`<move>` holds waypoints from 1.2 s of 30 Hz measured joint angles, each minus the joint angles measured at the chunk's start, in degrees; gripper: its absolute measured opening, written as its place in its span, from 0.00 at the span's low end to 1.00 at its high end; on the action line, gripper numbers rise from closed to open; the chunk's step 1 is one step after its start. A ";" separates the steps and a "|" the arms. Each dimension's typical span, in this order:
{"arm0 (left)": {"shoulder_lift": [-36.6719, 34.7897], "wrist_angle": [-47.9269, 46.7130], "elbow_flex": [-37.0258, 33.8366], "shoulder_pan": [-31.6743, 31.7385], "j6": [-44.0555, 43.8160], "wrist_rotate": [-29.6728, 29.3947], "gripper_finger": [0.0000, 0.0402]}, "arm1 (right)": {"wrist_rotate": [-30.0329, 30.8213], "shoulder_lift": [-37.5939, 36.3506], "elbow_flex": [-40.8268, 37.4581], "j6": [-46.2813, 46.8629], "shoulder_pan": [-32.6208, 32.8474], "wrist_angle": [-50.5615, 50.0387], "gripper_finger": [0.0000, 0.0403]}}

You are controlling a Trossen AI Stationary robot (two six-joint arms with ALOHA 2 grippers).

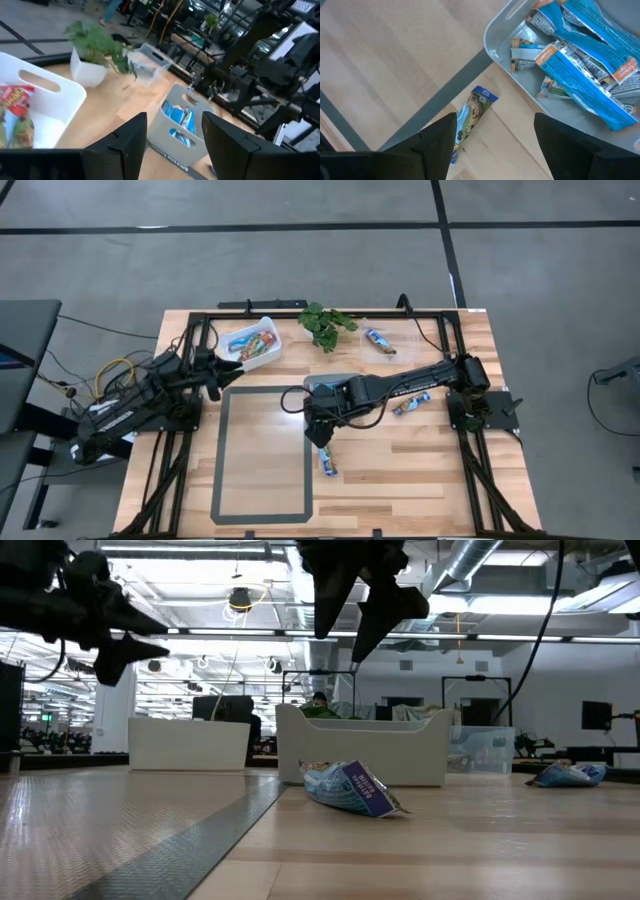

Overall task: Pick and place Granola Bars by type
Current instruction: Put the blue granola bar into the transparent bin

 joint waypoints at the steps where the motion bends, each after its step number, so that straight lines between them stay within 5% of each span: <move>1: 0.04 0.91 -0.48 -0.23 -0.11 -0.09 0.46 | 0.00 0.00 0.00 0.00 0.00 -0.13 0.65; 20: 0.29 1.54 -3.32 -5.11 12.48 -17.71 0.46 | -0.17 0.00 -0.04 -2.69 -0.37 -3.28 0.65; 26: 0.64 1.50 -3.33 -5.30 19.16 -21.03 0.46 | -4.80 0.44 -2.54 6.70 -0.16 -4.17 0.65; 36: 4.20 1.49 -3.34 -5.30 21.41 -20.71 0.46 | -10.48 0.48 -12.65 16.94 3.87 13.45 0.65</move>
